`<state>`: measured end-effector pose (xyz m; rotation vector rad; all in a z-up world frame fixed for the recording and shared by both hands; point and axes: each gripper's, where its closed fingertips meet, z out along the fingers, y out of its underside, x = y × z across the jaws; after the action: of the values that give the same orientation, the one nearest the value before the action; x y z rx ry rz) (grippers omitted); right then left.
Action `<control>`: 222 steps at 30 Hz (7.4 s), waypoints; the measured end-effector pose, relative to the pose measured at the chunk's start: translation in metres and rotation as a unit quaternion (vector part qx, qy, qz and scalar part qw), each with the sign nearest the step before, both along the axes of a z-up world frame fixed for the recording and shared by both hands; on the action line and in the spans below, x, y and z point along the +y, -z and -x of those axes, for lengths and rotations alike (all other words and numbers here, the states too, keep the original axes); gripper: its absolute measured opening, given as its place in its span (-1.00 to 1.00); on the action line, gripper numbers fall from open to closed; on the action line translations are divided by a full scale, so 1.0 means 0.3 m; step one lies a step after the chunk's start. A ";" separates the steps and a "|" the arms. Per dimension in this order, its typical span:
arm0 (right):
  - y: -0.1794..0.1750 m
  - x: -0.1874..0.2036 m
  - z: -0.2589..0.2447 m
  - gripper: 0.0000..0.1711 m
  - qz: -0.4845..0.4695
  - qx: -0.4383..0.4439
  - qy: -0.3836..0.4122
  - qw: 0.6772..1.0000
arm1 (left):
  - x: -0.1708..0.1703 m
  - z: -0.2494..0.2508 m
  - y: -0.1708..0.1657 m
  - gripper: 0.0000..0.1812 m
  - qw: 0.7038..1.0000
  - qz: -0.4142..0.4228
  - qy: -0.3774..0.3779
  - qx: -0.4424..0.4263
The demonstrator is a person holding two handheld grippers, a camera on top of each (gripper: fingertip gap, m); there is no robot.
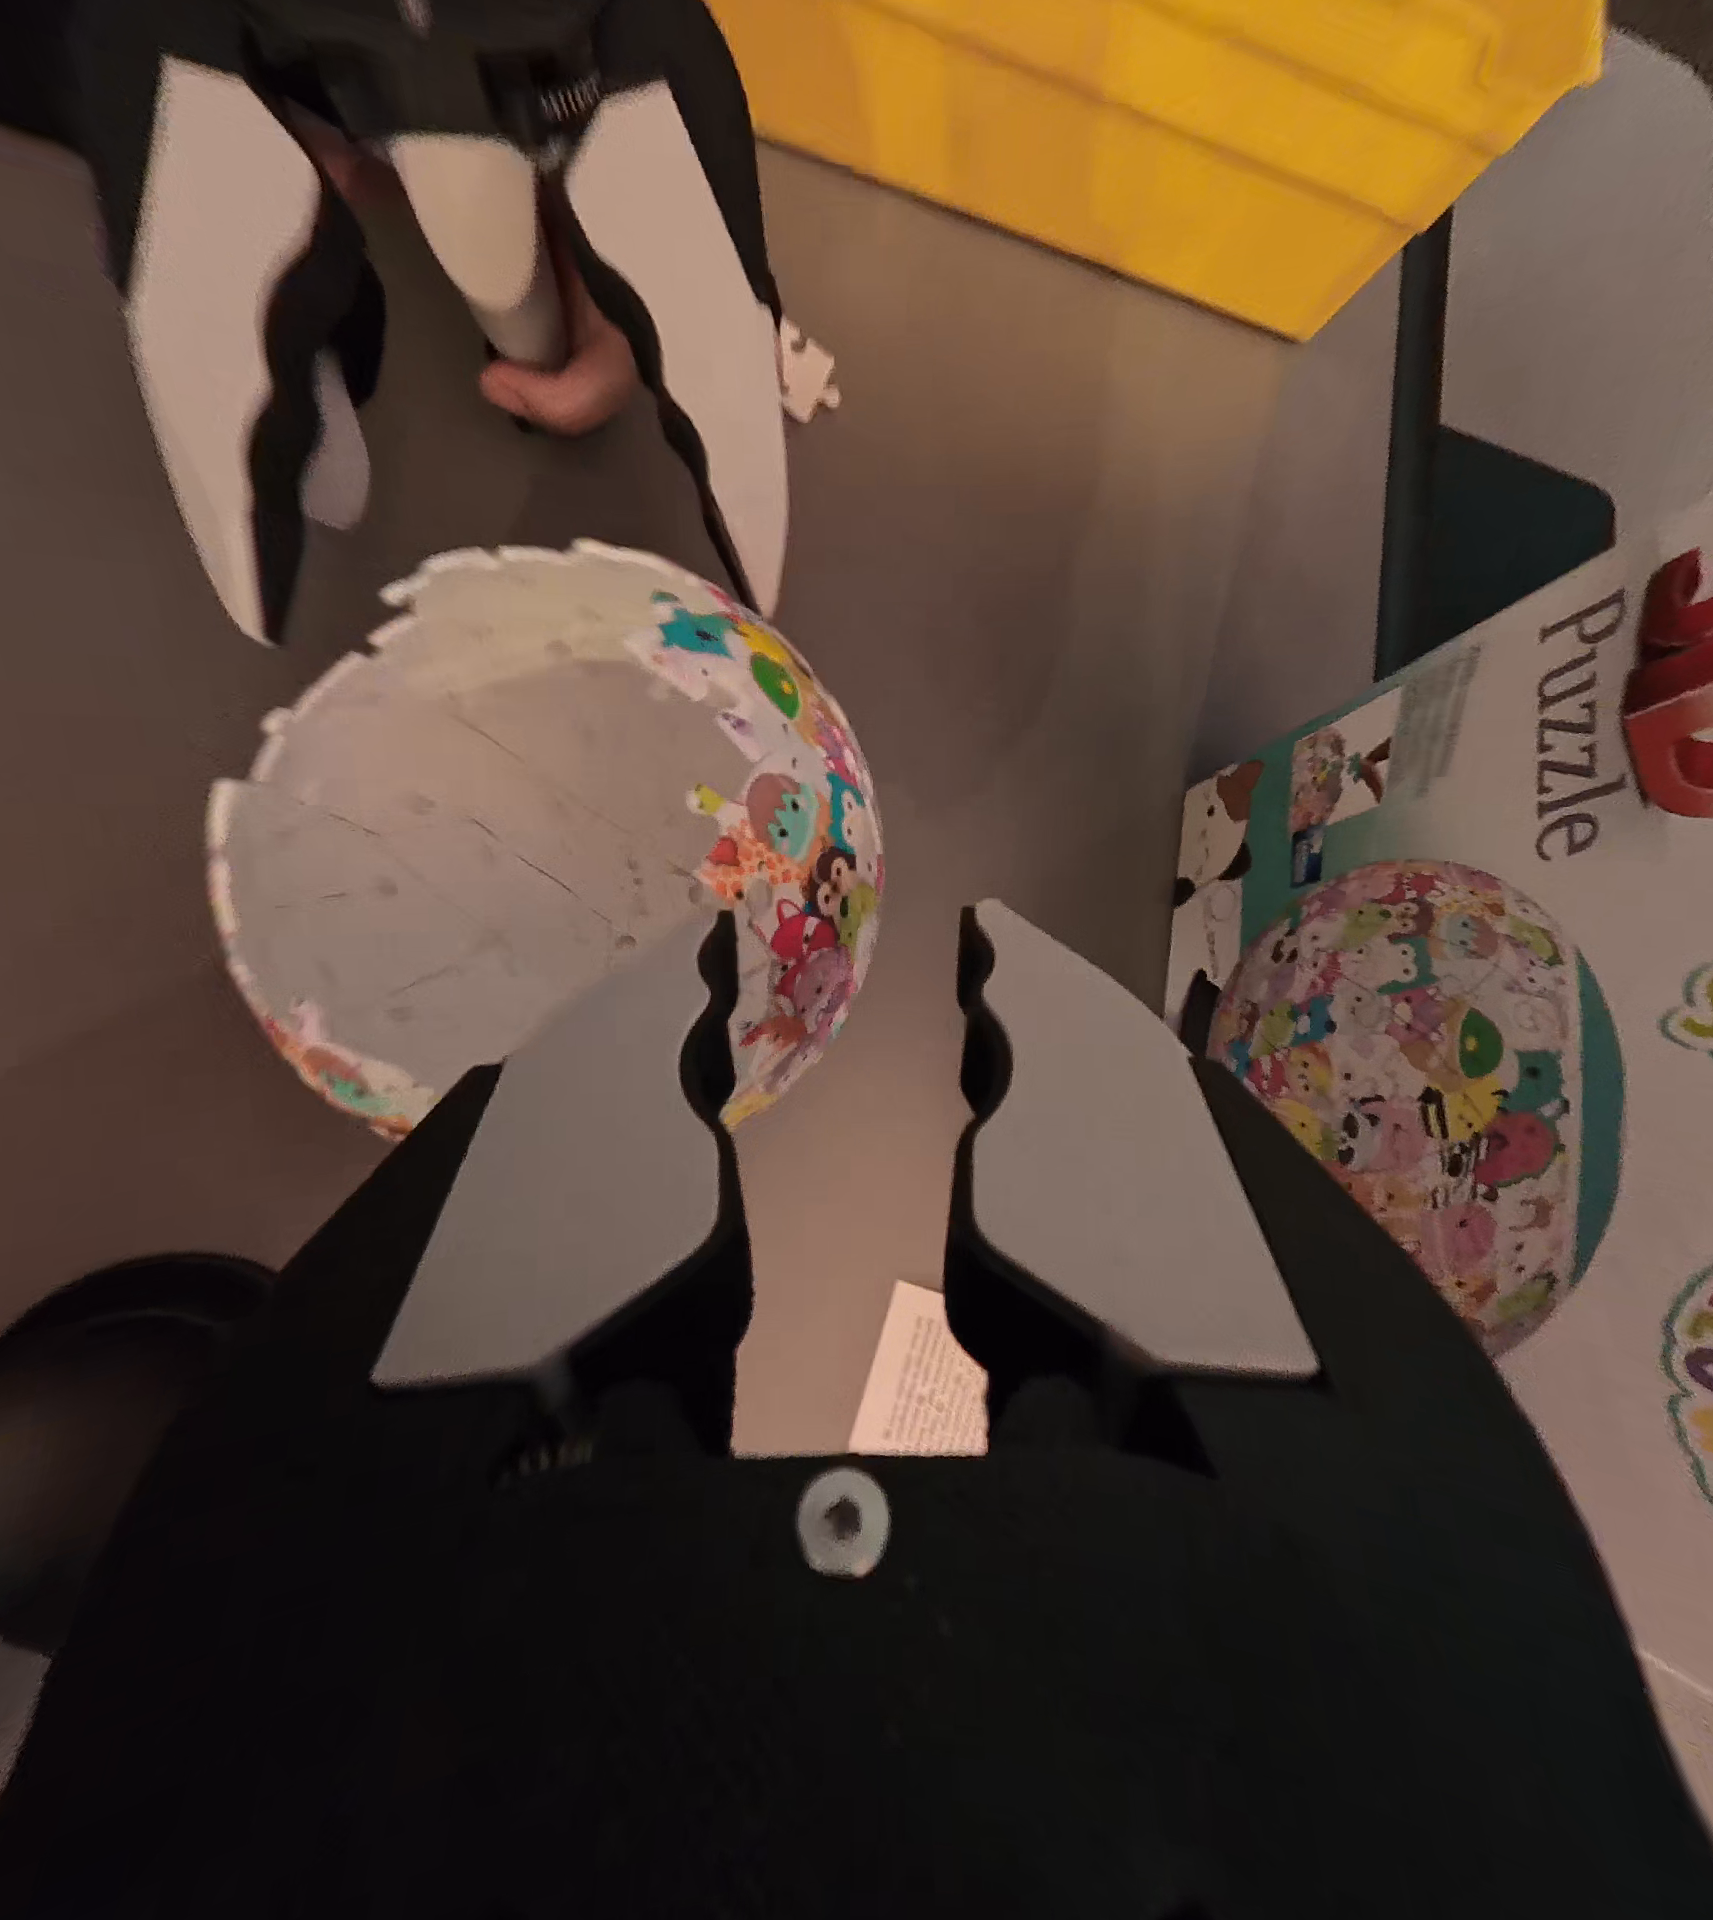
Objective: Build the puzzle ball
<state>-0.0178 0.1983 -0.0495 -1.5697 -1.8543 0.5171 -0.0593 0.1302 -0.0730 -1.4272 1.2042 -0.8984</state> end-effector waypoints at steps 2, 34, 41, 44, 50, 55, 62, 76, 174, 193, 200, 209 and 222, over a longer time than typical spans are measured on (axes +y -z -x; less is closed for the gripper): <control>-0.034 -0.019 -0.004 -0.51 0.011 0.022 -0.004 1.000 | -0.003 -0.002 -0.004 0.02 1.000 0.002 0.001 -0.004; 0.200 -0.207 -0.114 -0.01 0.042 0.017 0.108 0.993 | 0.003 0.004 0.180 0.13 0.981 0.012 -0.068 0.179; 0.201 -0.226 -0.106 -0.02 0.050 0.032 0.142 0.988 | -0.002 0.026 0.154 -0.08 0.984 -0.010 -0.069 0.162; 0.181 -0.248 -0.085 -0.02 0.076 0.063 0.151 0.984 | -0.021 0.038 0.150 -0.05 0.984 -0.012 -0.066 0.164; 0.195 -0.307 -0.055 0.00 0.133 0.075 0.164 0.975 | -0.084 0.059 0.114 -0.03 0.988 0.012 -0.056 0.144; 0.174 -0.313 -0.064 0.01 0.143 0.102 0.181 0.968 | -0.086 0.052 0.092 -0.05 0.990 0.019 -0.068 0.123; 0.049 -0.289 -0.158 0.05 0.107 0.145 0.245 0.953 | -0.061 0.024 0.082 -0.06 0.989 0.013 -0.086 0.118; -0.032 -0.393 0.032 -0.33 0.216 -0.058 0.076 0.972 | -0.030 -0.017 0.063 -0.06 0.990 0.001 -0.092 0.105; 0.237 -0.336 -0.079 -0.13 0.125 0.088 0.044 0.987 | -0.065 -0.038 0.164 0.49 0.980 -0.049 -0.085 0.176; 0.284 -0.386 -0.065 -0.14 0.116 0.060 0.051 0.990 | -0.110 -0.017 0.147 0.52 0.960 -0.164 -0.054 0.222; 0.205 -0.405 -0.078 -0.12 0.159 0.116 0.036 0.980 | -0.132 0.023 0.112 0.51 0.944 -0.190 -0.019 0.269; 0.140 -0.383 -0.073 0.02 0.198 0.168 0.040 0.965 | -0.139 0.035 0.113 0.51 0.910 -0.226 0.028 0.345; 0.036 -0.322 0.004 0.02 0.219 0.140 0.038 0.965 | -0.134 -0.016 0.101 0.51 0.900 -0.218 0.058 0.374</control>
<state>-0.0190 0.1016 -0.0604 -1.7293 -1.5243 1.1112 -0.0544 0.0900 -0.1034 -1.3604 1.9316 -0.0901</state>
